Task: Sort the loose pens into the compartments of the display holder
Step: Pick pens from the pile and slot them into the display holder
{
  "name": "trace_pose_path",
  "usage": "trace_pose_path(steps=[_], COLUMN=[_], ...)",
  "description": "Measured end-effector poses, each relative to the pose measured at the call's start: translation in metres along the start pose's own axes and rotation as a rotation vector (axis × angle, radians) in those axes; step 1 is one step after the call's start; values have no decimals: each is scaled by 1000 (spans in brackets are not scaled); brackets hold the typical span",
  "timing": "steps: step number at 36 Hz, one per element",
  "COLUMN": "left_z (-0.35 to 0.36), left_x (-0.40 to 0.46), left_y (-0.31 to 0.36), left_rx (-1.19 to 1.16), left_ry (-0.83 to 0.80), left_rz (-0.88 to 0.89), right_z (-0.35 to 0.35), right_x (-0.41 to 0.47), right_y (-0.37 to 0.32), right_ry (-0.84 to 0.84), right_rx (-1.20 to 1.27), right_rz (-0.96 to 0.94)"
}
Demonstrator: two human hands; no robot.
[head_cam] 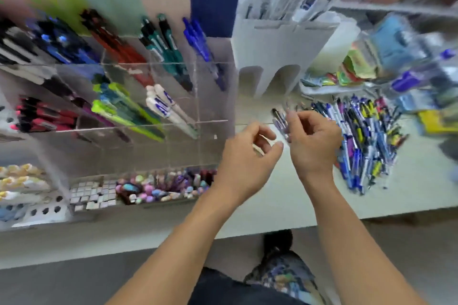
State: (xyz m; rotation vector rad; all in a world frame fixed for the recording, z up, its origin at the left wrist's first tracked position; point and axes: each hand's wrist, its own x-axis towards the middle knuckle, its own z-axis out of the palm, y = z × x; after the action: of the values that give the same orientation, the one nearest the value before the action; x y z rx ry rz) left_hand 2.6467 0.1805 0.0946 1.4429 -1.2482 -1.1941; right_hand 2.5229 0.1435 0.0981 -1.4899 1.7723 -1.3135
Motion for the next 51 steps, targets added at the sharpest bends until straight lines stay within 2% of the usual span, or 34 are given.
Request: trace_pose_path(steps=[2, 4, 6, 9, 11, 15, 20, 26, 30, 36, 44, 49, 51], left_z=[35, 72, 111, 171, 211, 279, 325, 318, 327, 349, 345, 339, 334], left_x=[12, 24, 35, 55, 70, 91, 96, 99, 114, 150, 158, 151, 147], left_y=[-10, -25, -41, -60, -73, -91, -88, -91, -90, -86, -97, -92, -91], left_rx=[45, 91, 146, 162, 177, 188, 238, 352, 466, 417, 518, 429, 302], left_ry=[-101, -142, -154, -114, -11, 242, 384, 556, 416, 466, 333, 275, 235], left_rz=[-116, -205, -298, -496, -593, -688, -798, -772, -804, -849, -762, -761, -793], right_z=[-21, -42, -65, -104, -131, -174, -182, -181, -179, -175, -179, -171, -168], right_x=[13, 23, 33, 55, 76, 114, 133, 136, 139, 146, 148, 142, 142], right_y=[41, 85, 127, 175, 201, 245, 270, 276, 281, 286, 290, 283, 279], right_ry=[-33, -147, -204, -195, -215, -289, -466, -549, -537, -559, -553, -591, -609], right_rx=[-35, -85, -164, -317, -357, -374, -368, -318, -296, -296, -295, -258, -249], right_rz=[192, 380, 459, 427, 398, 392, 365, 345, 331, 281, 282, 258, 241])
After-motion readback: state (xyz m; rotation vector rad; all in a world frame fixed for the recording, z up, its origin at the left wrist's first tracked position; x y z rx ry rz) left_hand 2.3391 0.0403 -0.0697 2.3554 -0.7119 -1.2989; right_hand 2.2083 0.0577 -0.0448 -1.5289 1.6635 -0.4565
